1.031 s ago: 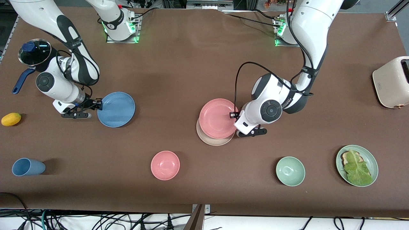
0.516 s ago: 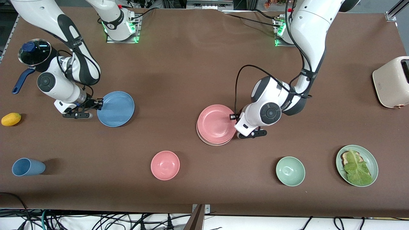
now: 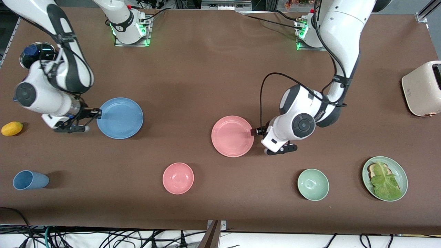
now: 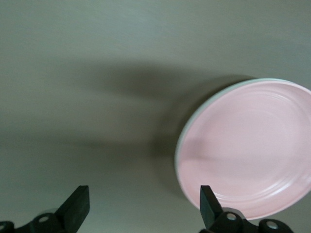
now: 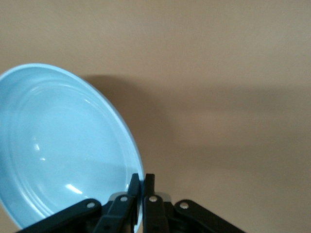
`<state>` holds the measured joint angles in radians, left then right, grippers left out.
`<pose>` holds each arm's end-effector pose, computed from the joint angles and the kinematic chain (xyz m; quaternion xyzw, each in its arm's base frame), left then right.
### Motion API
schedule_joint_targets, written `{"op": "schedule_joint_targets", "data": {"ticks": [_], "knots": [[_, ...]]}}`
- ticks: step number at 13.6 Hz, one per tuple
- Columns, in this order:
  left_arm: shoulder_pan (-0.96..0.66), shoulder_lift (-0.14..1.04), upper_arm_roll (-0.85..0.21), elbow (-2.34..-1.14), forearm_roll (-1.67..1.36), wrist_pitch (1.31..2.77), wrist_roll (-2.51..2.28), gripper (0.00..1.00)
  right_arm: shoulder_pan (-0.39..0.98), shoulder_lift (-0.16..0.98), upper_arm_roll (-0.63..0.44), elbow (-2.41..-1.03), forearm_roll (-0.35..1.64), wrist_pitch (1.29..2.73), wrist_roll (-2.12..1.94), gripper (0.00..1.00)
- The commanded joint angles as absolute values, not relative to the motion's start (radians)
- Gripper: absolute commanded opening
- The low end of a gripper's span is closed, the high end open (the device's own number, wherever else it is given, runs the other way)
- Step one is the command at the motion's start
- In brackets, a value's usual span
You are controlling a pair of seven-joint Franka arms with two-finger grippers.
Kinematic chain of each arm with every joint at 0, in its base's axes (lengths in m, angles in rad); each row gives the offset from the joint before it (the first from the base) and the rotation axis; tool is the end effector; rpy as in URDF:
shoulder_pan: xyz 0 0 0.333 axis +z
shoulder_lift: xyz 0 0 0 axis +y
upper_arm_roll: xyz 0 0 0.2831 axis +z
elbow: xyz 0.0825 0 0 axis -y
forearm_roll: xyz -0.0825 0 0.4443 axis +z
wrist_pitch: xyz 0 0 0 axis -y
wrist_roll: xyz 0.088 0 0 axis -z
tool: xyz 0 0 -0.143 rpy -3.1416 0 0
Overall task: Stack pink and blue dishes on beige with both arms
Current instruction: 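Carry the blue plate over the pink plate while the left gripper retracts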
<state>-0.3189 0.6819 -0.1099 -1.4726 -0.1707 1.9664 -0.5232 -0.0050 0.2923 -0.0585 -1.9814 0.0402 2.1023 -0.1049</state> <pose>0.6507 -0.3087 0.1727 0.9850 0.0954 -0.1326 0.0562 0.6142 -0.0366 0.2004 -0.9963 -0.0095 0.0843 0.0150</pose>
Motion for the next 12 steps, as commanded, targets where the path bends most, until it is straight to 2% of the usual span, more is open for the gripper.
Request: {"op": "schedule_joint_targets", "data": {"ticks": [1, 3, 9, 12], "knots": [[-0.269, 0.65, -0.113, -1.476, -0.104, 1.908, -0.477, 1.0, 0.04, 0.324, -0.055, -1.723, 0.046, 1.886, -0.106, 0.0], [-0.212, 0.644, -0.112, -1.479, -0.106, 1.899, -0.386, 1.0, 0.09, 0.353, -0.055, -1.62, 0.058, 1.835, -0.097, 0.0], [0.006, 0.598, -0.11, -1.473, -0.077, 1.793, -0.109, 1.0, 0.345, 0.458, -0.054, -1.454, 0.064, 1.847, 0.268, 0.0], [0.098, 0.534, -0.112, -1.47, -0.014, 1.709, -0.049, 1.0, 0.483, 0.547, -0.055, -1.362, 0.144, 1.88, 0.516, 0.0]]}}
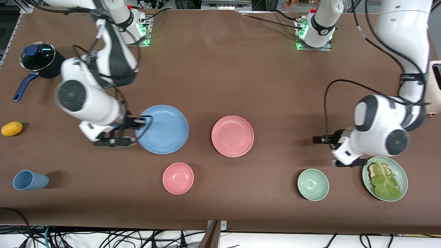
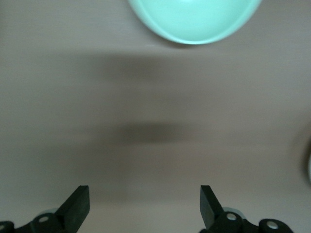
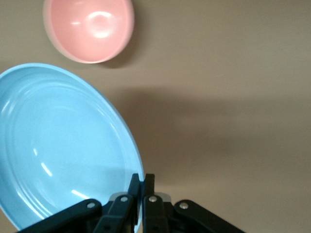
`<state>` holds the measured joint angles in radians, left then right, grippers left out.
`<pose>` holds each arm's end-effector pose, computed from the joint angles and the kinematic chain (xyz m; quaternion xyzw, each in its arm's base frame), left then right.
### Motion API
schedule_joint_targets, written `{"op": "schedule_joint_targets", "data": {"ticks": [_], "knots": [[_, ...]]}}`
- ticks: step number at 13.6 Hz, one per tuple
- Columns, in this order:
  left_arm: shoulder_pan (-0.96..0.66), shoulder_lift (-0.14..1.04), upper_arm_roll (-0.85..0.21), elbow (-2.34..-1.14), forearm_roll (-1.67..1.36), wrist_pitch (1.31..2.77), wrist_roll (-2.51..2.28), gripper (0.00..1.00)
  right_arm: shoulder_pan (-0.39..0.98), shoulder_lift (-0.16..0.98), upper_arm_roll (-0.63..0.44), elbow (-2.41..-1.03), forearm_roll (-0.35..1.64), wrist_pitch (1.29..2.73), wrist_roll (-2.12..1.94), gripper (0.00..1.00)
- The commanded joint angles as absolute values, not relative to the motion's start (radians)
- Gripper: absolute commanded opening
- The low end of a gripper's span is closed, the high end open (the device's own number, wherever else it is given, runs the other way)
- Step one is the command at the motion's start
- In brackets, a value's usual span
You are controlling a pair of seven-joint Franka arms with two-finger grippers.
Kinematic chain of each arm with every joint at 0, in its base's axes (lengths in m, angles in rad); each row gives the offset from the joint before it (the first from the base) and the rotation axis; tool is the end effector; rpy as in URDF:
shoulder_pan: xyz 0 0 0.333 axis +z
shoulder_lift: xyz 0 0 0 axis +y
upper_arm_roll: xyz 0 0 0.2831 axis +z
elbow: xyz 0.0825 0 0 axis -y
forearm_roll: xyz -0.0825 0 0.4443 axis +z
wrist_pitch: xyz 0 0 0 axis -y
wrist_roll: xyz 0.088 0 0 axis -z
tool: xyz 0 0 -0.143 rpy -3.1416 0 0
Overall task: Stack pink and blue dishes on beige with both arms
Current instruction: 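Carry the blue plate over the pink plate while the left gripper retracts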
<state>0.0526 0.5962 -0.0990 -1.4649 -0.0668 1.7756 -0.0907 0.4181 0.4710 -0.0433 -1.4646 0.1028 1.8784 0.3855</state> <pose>0.7019 -0.0348 0.2250 0.9875 0.0377 -0.1446 0.0503 0.6706 0.2793 0.3192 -0.9986 0.0202 0.0406 0.0254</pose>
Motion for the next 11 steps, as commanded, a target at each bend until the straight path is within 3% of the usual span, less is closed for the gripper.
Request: {"op": "schedule_joint_targets", "data": {"ticks": [1, 5, 11], "knots": [[0.118, 0.522, -0.117, -1.46, 0.007, 1.68, -0.028, 1.0, 0.521, 0.575, -0.055, -1.345, 0.146, 1.917, 0.593, 0.0], [0.123, 0.321, -0.117, -1.503, 0.043, 1.626, -0.017, 1.0, 0.626, 0.666, -0.055, -1.331, 0.146, 2.116, 0.776, 0.0], [0.072, 0.109, -0.11, -1.514, 0.029, 1.595, -0.015, 1.0, 0.699, 0.742, -0.055, -1.333, 0.146, 2.172, 0.957, 0.0]]}}
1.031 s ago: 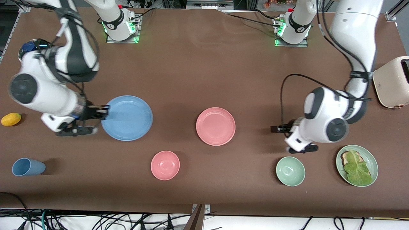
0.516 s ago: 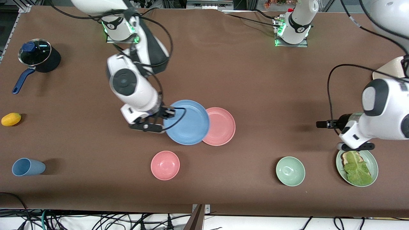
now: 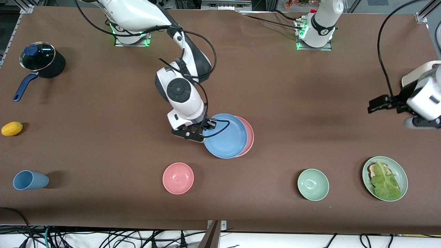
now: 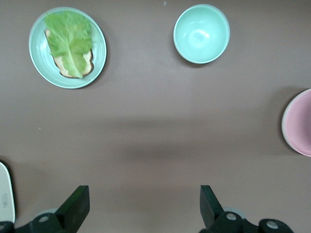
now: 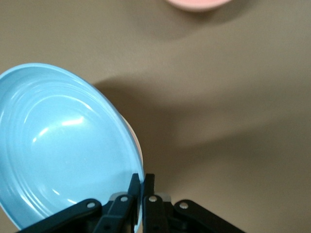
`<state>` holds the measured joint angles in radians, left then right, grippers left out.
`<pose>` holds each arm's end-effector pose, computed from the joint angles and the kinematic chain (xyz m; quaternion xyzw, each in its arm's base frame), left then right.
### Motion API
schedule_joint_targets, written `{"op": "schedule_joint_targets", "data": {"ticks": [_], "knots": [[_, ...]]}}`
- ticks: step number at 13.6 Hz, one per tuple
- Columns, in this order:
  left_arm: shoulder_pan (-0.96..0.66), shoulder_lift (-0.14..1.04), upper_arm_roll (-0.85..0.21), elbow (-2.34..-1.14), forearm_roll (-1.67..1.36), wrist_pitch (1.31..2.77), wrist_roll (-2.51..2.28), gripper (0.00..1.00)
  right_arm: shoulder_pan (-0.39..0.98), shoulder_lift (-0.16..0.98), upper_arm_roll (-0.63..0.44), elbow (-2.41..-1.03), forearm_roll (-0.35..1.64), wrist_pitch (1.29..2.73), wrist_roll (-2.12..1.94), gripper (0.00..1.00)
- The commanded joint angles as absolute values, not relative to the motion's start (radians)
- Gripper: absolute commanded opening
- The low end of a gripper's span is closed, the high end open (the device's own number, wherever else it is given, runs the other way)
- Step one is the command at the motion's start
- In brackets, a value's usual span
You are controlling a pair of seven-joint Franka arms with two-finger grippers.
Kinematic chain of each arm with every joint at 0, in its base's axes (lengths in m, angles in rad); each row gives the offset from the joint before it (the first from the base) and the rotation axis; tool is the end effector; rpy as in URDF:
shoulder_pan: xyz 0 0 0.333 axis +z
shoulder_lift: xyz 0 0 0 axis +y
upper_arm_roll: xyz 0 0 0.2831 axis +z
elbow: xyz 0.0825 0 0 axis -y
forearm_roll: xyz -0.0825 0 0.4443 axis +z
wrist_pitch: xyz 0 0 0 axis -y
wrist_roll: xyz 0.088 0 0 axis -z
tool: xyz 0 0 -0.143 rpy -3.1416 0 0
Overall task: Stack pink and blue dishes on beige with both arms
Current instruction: 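Carry the blue plate over the pink plate while the left gripper retracts, then lower the blue plate onto the pink plate and open the right gripper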
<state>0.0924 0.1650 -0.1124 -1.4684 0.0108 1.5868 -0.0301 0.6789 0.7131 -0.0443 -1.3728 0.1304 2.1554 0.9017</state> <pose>0.6575 -0.0074 0.5069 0.9997 0.0054 -0.0229 0.0033 0.6141 0.4694 0.2102 -0.9855 0.1608 0.0034 0.0541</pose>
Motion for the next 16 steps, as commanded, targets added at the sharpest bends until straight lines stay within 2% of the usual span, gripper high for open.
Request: {"op": "schedule_joint_targets", "data": {"ticks": [1, 8, 9, 10, 12, 14, 16], "knots": [[0.069, 0.085, -0.11, -1.516, 0.031, 1.595, -0.017, 1.0, 0.707, 0.753, -0.054, -1.333, 0.147, 2.196, 0.983, 0.0], [0.067, 0.017, -0.052, -1.551, 0.029, 1.559, 0.018, 1.0, 0.724, 0.773, -0.054, -1.338, 0.146, 2.227, 1.011, 0.02], [0.066, 0.017, -0.052, -1.552, 0.029, 1.56, 0.032, 1.0, 0.724, 0.776, -0.054, -1.339, 0.147, 2.227, 1.012, 0.08], [0.067, 0.015, -0.052, -1.555, 0.029, 1.559, 0.04, 1.0, 0.729, 0.778, -0.055, -1.341, 0.147, 2.227, 1.014, 0.1], [0.067, 0.009, -0.052, -1.565, 0.028, 1.554, 0.041, 1.0, 0.742, 0.781, -0.055, -1.342, 0.144, 2.227, 1.026, 0.26], [0.077, 0.04, -0.055, -1.557, 0.026, 1.557, 0.043, 1.0, 0.742, 0.779, -0.057, -1.341, 0.137, 2.223, 1.02, 0.49], [0.087, 0.048, -0.054, -1.548, -0.053, 1.562, 0.043, 1.0, 0.736, 0.767, -0.063, -1.335, 0.132, 2.198, 1.008, 0.66]]}}
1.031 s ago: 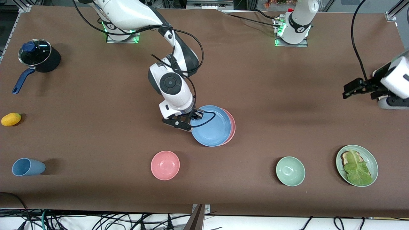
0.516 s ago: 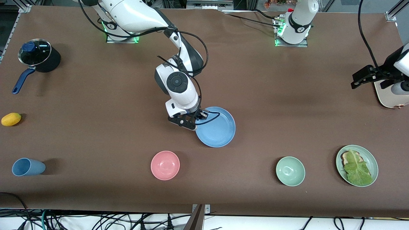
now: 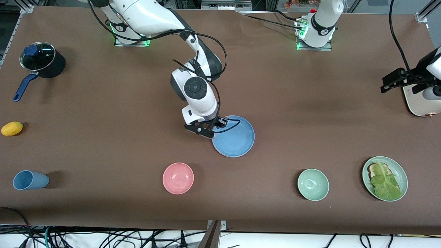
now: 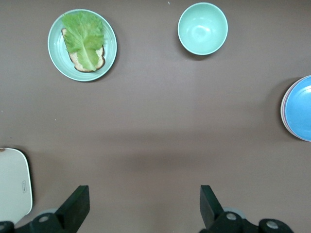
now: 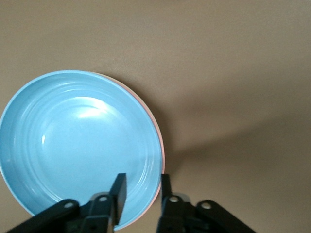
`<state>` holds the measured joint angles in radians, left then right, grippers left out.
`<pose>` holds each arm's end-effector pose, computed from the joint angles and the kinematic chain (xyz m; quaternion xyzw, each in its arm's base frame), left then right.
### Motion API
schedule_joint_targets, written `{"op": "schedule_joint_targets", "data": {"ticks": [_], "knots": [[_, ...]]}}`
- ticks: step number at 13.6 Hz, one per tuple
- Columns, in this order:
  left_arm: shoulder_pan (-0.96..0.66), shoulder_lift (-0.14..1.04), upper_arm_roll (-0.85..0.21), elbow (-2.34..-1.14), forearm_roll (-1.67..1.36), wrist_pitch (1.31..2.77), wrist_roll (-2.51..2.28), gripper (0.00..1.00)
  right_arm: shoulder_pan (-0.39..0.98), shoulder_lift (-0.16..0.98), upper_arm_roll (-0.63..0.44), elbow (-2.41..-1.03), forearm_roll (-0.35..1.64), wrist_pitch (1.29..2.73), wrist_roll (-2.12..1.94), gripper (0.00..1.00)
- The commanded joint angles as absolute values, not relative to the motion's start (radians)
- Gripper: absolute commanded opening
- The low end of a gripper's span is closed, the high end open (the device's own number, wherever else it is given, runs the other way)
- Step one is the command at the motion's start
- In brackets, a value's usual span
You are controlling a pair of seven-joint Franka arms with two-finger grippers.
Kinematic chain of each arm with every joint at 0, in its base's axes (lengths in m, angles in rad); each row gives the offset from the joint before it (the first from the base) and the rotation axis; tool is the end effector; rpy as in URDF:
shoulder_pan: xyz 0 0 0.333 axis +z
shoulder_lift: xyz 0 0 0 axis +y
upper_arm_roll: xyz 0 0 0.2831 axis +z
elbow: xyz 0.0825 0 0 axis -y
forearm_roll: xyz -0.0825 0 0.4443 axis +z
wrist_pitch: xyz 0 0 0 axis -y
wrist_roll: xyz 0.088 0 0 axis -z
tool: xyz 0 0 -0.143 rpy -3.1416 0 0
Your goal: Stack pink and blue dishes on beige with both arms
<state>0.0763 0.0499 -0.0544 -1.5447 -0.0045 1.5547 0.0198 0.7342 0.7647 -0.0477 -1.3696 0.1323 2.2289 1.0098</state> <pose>0.6247 0.0136 0.5372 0.9998 0.0011 -0.0198 0.0040 0.5924 0.5023 0.1792 -0.9798 0.1907 -0.0031 0.0610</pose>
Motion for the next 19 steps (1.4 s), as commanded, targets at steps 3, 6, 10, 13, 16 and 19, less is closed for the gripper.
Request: {"op": "schedule_joint_targets", "data": {"ticks": [3, 6, 10, 13, 16, 19], "knots": [[0.094, 0.048, -0.06, -1.548, -0.051, 1.562, 0.046, 1.0, 0.73, 0.704, -0.122, -1.333, 0.098, 2.058, 0.953, 0.8], [0.092, 0.048, -0.06, -1.548, -0.049, 1.565, 0.046, 1.0, 0.716, 0.621, -0.23, -1.335, 0.097, 1.912, 0.68, 0.94], [0.083, 0.052, -0.066, -1.549, -0.043, 1.574, 0.032, 1.0, 0.709, 0.546, -0.388, -1.38, 0.103, 1.853, 0.37, 0.99], [0.081, 0.057, -0.067, -1.549, -0.041, 1.572, 0.032, 1.0, 0.677, 0.488, -0.434, -1.417, 0.104, 1.819, 0.301, 1.0], [0.083, 0.06, -0.066, -1.545, -0.041, 1.568, 0.038, 1.0, 0.622, 0.402, -0.408, -1.495, 0.092, 1.813, 0.292, 1.0], [0.08, 0.058, -0.069, -1.543, -0.041, 1.563, 0.04, 1.0, 0.322, 0.218, -0.153, -1.649, 0.077, 1.815, 0.217, 1.0]]}}
